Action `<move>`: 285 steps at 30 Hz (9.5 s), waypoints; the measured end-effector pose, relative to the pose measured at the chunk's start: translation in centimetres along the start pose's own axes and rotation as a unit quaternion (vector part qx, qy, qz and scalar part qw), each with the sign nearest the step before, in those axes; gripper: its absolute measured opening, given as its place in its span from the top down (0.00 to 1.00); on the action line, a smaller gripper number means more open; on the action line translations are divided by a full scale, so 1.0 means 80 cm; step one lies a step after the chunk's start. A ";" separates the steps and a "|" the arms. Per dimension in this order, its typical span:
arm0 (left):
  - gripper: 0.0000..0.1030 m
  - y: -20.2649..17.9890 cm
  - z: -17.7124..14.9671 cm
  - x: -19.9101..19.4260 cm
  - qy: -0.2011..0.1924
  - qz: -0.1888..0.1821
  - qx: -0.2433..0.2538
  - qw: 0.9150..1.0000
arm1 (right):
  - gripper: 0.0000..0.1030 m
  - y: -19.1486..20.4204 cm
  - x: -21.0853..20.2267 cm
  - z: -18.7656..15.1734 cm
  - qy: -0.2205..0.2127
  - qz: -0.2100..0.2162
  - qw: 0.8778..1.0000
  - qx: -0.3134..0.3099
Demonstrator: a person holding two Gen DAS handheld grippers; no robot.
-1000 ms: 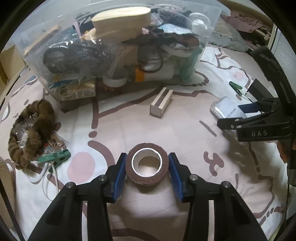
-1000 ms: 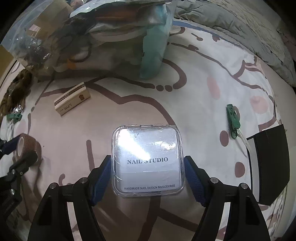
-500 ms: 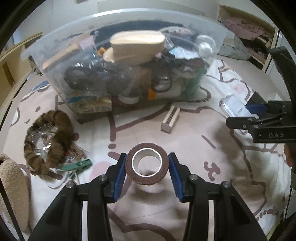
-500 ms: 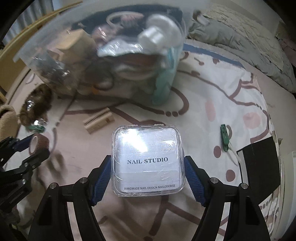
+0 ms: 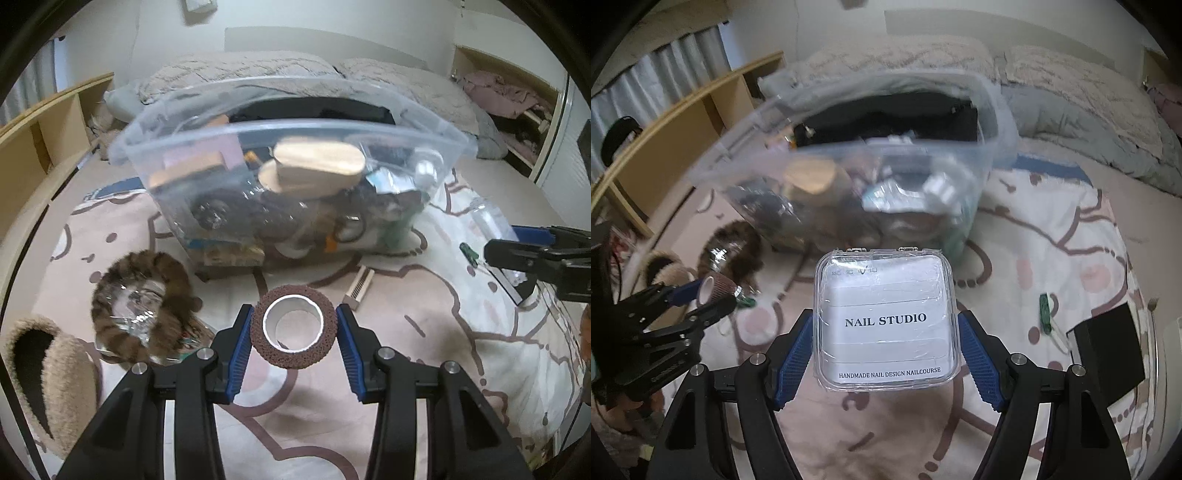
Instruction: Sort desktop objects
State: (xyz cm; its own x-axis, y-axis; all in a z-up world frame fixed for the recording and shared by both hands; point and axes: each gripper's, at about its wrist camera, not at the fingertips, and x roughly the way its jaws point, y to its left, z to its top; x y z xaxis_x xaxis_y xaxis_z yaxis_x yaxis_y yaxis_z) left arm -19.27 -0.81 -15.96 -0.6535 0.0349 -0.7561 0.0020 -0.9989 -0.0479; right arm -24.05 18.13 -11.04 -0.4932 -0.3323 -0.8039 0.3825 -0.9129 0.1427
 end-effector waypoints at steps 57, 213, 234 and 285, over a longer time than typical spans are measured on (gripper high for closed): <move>0.14 0.060 0.217 0.024 -0.114 0.017 -0.111 0.987 | 0.26 0.019 -0.042 0.131 -0.140 0.069 0.986 0.063; 0.00 0.002 0.077 -0.226 -0.217 0.071 -0.037 0.973 | 0.00 0.048 -0.182 0.031 -0.244 -0.040 0.969 -0.002; 0.00 -0.030 0.020 -0.272 -0.200 0.055 -0.041 0.977 | 0.00 0.071 -0.228 -0.039 -0.240 -0.077 0.966 -0.051; 0.00 -0.066 -0.060 -0.287 -0.180 0.073 0.004 0.981 | 0.00 0.081 -0.240 -0.114 -0.215 -0.069 0.973 -0.049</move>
State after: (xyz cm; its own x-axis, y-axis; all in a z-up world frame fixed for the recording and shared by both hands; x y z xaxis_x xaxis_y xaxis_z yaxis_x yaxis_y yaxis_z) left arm -0.66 3.86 -1.46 -0.8716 -0.1201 -0.4753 0.1094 -0.9927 0.0502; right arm -5.00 20.76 0.05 -0.8185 -0.2950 -0.4930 0.3508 -0.9362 -0.0222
